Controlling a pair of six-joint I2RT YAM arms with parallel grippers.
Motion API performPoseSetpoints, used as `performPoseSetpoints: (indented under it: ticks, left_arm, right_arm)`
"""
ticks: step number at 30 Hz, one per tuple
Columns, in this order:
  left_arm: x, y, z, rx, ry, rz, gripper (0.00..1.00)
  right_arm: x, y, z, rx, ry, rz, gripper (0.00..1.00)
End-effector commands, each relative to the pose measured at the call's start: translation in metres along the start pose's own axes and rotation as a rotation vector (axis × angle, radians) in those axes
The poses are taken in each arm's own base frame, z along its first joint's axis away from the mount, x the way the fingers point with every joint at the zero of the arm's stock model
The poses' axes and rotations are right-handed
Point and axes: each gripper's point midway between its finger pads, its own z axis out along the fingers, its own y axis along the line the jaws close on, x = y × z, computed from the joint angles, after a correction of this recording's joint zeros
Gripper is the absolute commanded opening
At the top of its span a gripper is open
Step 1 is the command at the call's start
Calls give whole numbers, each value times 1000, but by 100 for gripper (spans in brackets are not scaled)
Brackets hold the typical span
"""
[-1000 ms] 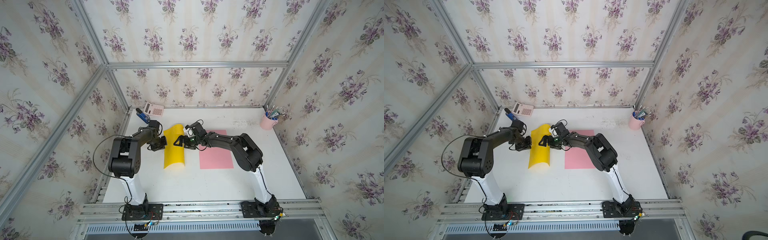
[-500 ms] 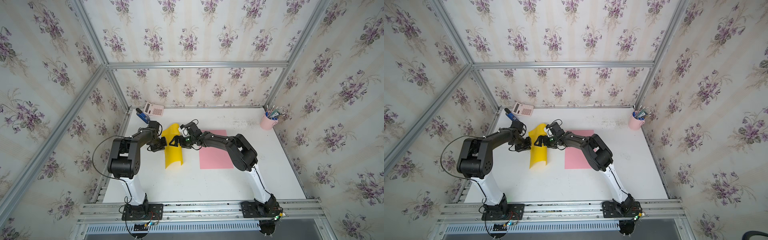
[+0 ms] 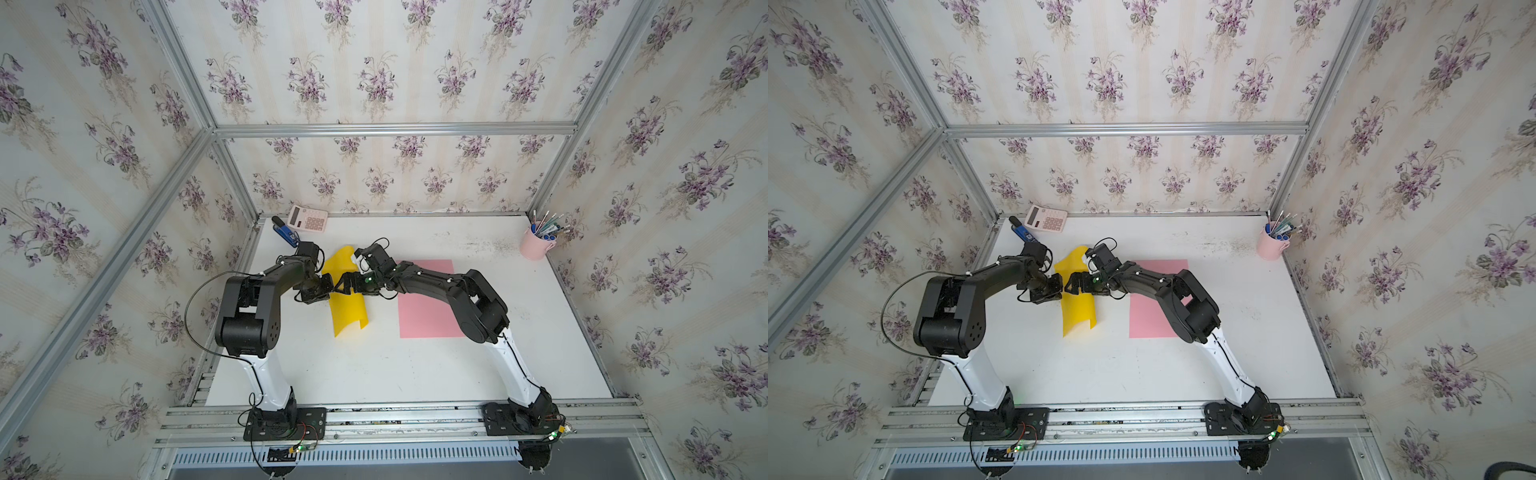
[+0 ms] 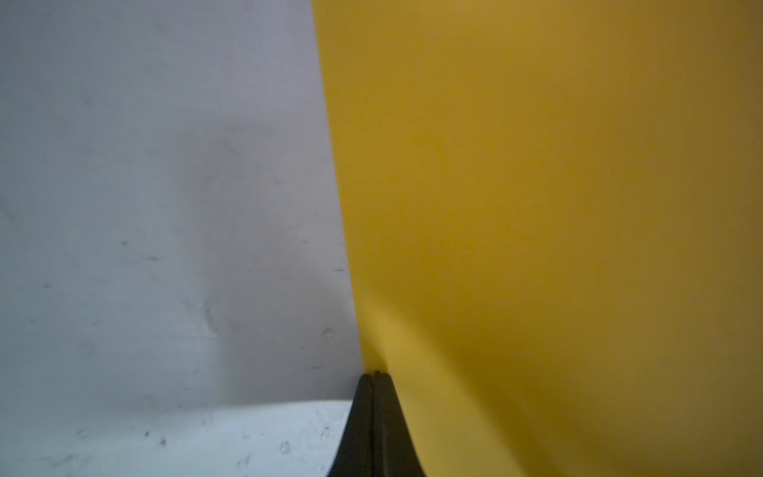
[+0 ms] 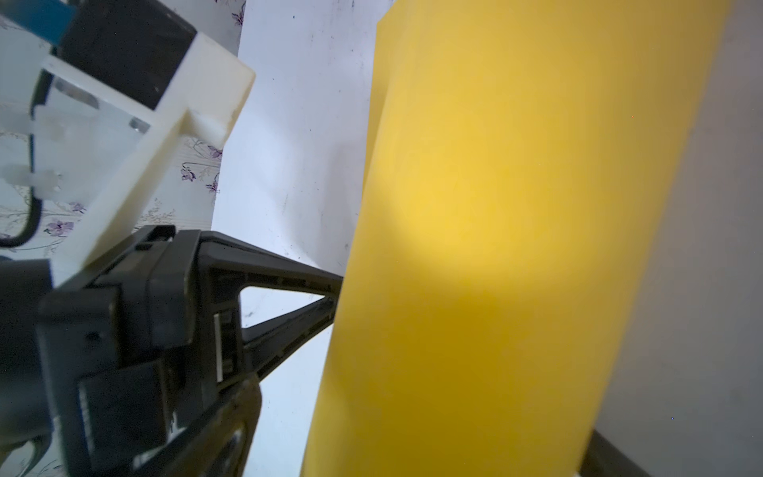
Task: Fold the rectangular paper in half along the long edge
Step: Pick up the paper from the center of the board.
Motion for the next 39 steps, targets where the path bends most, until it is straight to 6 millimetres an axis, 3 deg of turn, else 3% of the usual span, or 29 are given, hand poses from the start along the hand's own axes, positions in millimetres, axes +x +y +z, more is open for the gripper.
performPoseSetpoints:
  ticks: [1,27,33,39]
  left_arm:
    - [2,3,0,-14,6,10,0]
    - [1,5,0,-14,1,1,0]
    - [1,5,-1,-15,2,0,0]
    - [1,5,0,-14,4,0,0]
  right_arm:
    - [61,-73,-1,304,197,110,95]
    - [114,-78,-1,383,384,1,90]
    - [118,-75,0,359,396,-5,81]
    - [113,-56,1,268,376,-6,74]
